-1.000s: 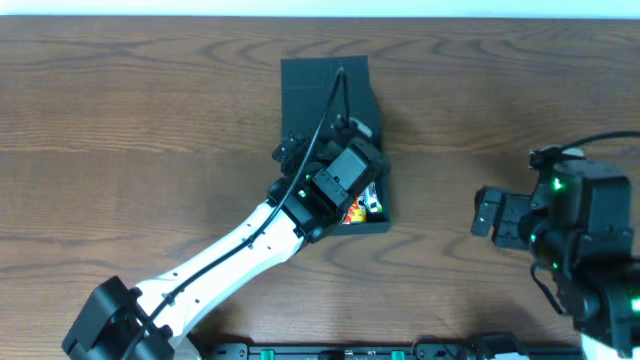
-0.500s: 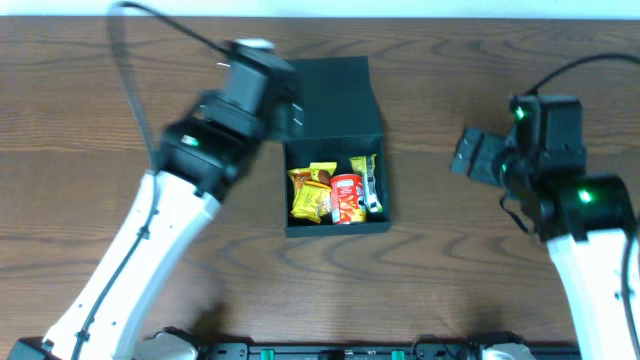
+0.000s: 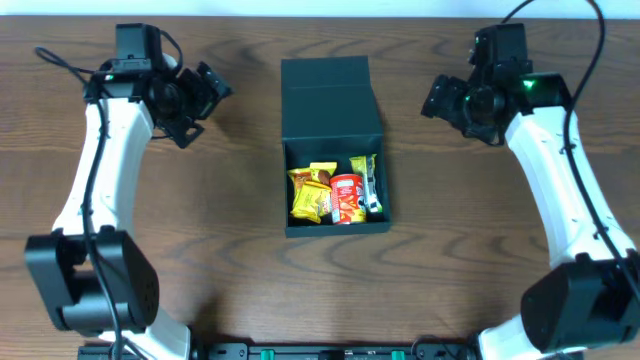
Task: Pack container
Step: 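Raise both grippers to the box lid's back edge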
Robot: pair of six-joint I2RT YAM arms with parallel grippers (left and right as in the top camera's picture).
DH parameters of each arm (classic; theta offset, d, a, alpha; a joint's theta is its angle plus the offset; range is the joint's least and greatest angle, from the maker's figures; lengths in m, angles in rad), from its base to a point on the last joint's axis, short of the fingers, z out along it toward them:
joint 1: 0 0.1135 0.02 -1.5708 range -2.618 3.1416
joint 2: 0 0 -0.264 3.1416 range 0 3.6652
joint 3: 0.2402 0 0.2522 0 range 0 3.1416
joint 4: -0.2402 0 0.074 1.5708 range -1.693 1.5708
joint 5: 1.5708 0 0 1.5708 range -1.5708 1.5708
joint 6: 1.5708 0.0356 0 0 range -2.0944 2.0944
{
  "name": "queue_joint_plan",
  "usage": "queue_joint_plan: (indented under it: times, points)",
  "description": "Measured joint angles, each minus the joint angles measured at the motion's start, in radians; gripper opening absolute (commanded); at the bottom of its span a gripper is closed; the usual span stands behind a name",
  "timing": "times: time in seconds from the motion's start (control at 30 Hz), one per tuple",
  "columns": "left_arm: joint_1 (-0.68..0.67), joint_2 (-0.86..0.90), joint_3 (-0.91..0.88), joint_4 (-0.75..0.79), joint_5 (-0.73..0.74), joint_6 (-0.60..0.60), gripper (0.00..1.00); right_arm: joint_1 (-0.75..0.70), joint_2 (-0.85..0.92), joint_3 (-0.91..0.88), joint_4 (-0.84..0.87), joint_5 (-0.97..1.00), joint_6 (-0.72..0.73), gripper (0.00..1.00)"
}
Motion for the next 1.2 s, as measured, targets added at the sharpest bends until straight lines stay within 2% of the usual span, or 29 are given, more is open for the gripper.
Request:
queue_joint_plan:
  times: [0.03,0.07,0.1,0.13,0.17,0.2,0.23,0.27,0.63,0.9,1.2]
  points:
    - [-0.006,0.013,0.0,0.005,0.012,-0.009,0.87,0.0,0.007,0.0,0.011,-0.003,0.018,0.14]
    - [-0.011,0.029,0.0,0.012,0.023,-0.023,0.84,0.0,0.014,0.0,0.015,-0.005,0.032,0.13]
    - [-0.016,0.047,0.0,0.022,0.034,-0.031,0.68,-0.001,0.026,0.0,0.018,-0.006,0.049,0.13]
    - [-0.022,0.072,0.0,0.034,0.048,-0.042,0.59,-0.003,0.043,0.0,0.022,-0.01,0.069,0.11]
    - [-0.026,0.098,0.0,0.051,0.063,-0.051,0.46,-0.005,0.057,0.0,0.026,-0.014,0.077,0.06]
    - [-0.028,0.124,0.0,0.069,0.079,-0.058,0.26,-0.009,0.078,0.0,0.032,-0.018,0.089,0.01]
    - [-0.03,0.157,0.0,0.092,0.098,-0.062,0.08,-0.011,0.099,0.0,0.038,-0.024,0.096,0.01]
    - [-0.031,0.185,0.0,0.112,0.114,-0.067,0.06,-0.013,0.123,0.0,0.048,-0.031,0.103,0.01]
    - [-0.053,0.4,0.0,0.342,0.26,-0.112,0.05,-0.017,0.306,0.0,0.225,-0.193,0.069,0.01]
    - [-0.099,0.422,0.0,0.364,0.256,-0.127,0.06,-0.017,0.366,0.0,0.284,-0.2,0.019,0.01]
    - [-0.131,0.423,0.0,0.404,0.215,-0.183,0.06,0.006,0.436,0.0,0.354,-0.214,0.029,0.01]
